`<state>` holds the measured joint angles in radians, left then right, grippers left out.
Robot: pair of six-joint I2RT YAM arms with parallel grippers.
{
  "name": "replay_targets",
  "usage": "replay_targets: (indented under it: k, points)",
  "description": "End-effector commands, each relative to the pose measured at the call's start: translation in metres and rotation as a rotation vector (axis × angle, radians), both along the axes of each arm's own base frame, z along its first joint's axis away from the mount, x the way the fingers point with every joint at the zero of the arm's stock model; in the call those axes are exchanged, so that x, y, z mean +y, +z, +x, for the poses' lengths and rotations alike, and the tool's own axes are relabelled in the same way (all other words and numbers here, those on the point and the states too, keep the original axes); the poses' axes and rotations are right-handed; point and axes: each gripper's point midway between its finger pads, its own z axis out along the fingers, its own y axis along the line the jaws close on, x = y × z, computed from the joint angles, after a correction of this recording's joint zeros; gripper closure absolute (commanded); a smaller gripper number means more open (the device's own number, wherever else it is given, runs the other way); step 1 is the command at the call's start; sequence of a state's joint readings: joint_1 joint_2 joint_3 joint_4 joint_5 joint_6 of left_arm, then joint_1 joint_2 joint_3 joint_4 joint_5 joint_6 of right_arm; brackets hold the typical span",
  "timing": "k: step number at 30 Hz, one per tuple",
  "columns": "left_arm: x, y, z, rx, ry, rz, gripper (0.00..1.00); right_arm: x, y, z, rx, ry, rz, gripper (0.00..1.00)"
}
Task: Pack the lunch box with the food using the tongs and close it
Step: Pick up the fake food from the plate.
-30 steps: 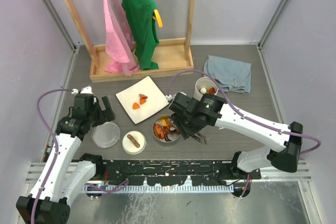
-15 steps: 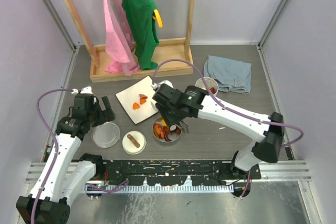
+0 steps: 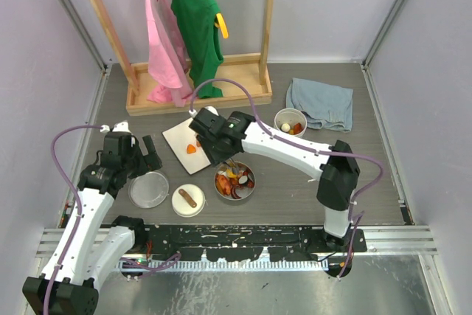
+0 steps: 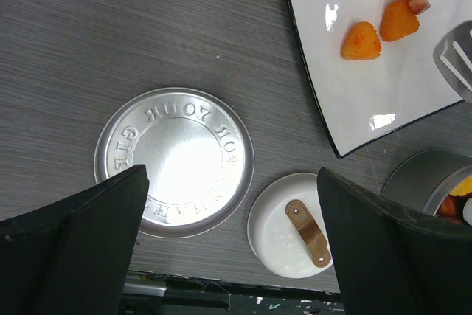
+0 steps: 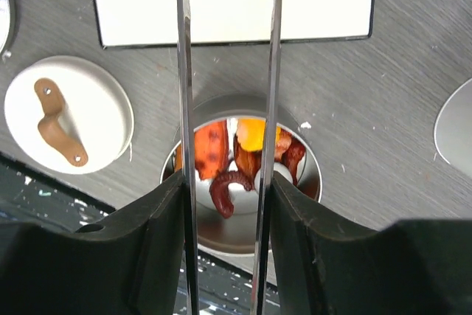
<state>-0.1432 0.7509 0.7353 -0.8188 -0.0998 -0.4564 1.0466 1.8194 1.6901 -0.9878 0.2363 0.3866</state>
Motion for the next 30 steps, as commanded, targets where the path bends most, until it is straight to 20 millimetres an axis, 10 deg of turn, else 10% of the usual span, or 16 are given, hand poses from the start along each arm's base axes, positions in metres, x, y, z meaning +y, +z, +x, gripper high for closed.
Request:
replay_targets:
  k: [1, 30]
  points:
    - [-0.001, 0.011, 0.009, -0.063, -0.002, -0.008, 0.02, 0.024, 0.014, 0.026, -0.049, 0.008, 0.066, 0.52]
    - [-0.001, 0.009, 0.01, -0.057, -0.005, -0.009, 0.02, 0.028, -0.016, 0.065, 0.047, -0.049, 0.124, 0.63]
